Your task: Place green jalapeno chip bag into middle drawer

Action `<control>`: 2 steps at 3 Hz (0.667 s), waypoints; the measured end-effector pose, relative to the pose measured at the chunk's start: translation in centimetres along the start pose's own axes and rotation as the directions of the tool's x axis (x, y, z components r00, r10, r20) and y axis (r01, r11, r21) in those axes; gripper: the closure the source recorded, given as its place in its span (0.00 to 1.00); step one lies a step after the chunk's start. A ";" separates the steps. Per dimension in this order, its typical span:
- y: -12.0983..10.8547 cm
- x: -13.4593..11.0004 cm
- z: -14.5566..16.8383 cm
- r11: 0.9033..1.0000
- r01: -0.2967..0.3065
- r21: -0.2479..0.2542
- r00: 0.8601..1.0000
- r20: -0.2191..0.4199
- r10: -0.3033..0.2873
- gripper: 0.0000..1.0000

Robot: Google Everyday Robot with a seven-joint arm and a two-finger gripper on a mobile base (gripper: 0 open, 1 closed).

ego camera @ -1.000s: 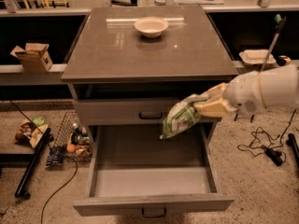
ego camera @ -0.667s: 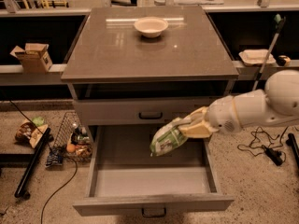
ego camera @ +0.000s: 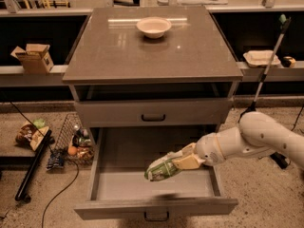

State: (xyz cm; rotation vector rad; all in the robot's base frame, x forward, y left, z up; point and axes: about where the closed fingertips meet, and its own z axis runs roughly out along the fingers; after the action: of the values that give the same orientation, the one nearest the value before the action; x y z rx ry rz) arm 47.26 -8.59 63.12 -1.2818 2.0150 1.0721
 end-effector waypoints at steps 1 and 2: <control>-2.5 3.4 2.5 0.996 -0.087 0.007 0.996 0.003 0.087 1.00; -4.6 6.0 4.0 0.986 -0.166 0.021 0.986 0.012 0.165 0.82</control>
Offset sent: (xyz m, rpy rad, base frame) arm 0.0286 -0.0190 -0.1266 0.0000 0.1914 -0.1926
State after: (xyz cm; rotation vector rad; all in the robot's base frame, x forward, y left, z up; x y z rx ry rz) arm 49.00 -9.32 54.73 -1.1112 2.1504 1.1250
